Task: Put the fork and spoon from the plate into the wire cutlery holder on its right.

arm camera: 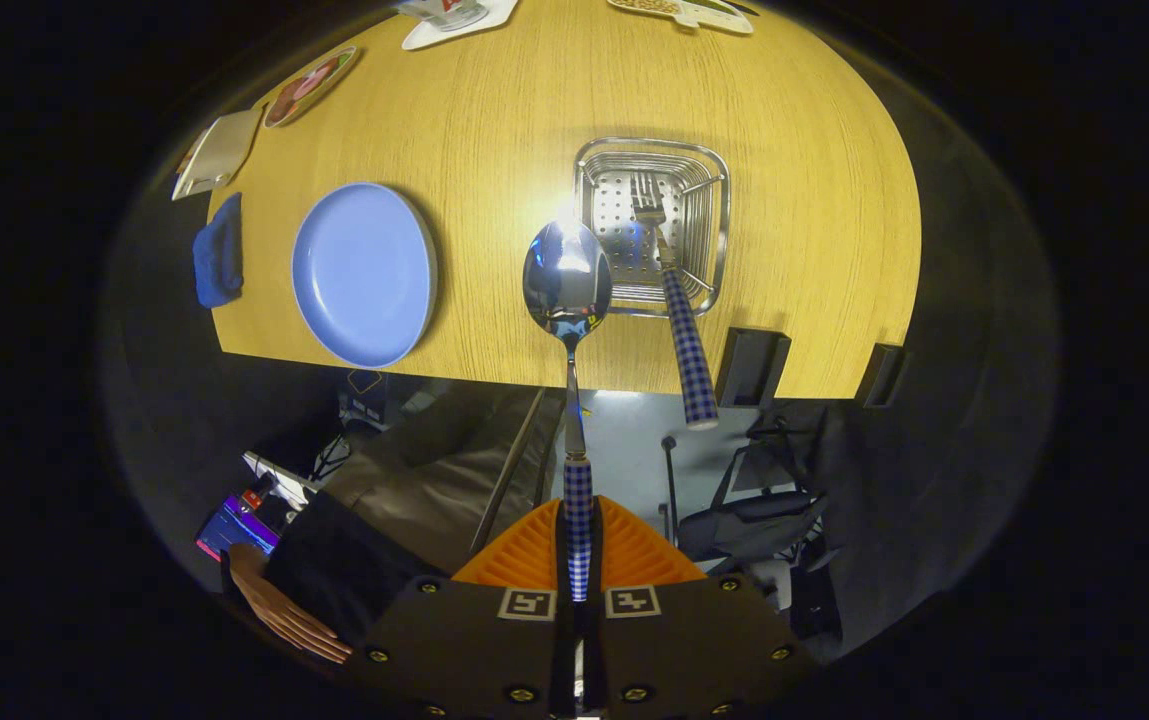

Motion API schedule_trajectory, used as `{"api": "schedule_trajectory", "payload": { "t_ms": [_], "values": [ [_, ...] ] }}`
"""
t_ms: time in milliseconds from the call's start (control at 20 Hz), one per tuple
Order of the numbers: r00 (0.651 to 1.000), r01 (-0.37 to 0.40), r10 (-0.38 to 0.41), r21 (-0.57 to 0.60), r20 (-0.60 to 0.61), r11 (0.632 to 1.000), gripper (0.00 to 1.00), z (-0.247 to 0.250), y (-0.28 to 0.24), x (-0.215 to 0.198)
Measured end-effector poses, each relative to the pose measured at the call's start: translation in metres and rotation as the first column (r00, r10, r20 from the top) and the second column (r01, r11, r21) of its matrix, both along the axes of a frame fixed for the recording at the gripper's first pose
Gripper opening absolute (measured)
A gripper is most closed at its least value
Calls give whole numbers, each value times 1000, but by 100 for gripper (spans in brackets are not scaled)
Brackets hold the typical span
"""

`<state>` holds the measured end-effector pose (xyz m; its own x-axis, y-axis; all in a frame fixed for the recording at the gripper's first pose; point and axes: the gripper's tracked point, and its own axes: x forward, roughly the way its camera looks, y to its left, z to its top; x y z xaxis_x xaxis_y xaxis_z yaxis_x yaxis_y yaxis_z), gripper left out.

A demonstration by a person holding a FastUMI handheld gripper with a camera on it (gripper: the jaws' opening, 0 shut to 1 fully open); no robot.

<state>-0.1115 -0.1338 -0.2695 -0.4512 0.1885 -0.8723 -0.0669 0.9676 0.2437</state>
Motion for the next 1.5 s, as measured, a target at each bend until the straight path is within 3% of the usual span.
{"api": "schedule_trajectory", "payload": {
  "t_ms": [650,1500],
  "values": [
    [991,50,-56,-52,-123,997,4,-31,-8,35],
    [966,-29,9,-74,-257,997,4,-41,-6,55]
  ]
}}
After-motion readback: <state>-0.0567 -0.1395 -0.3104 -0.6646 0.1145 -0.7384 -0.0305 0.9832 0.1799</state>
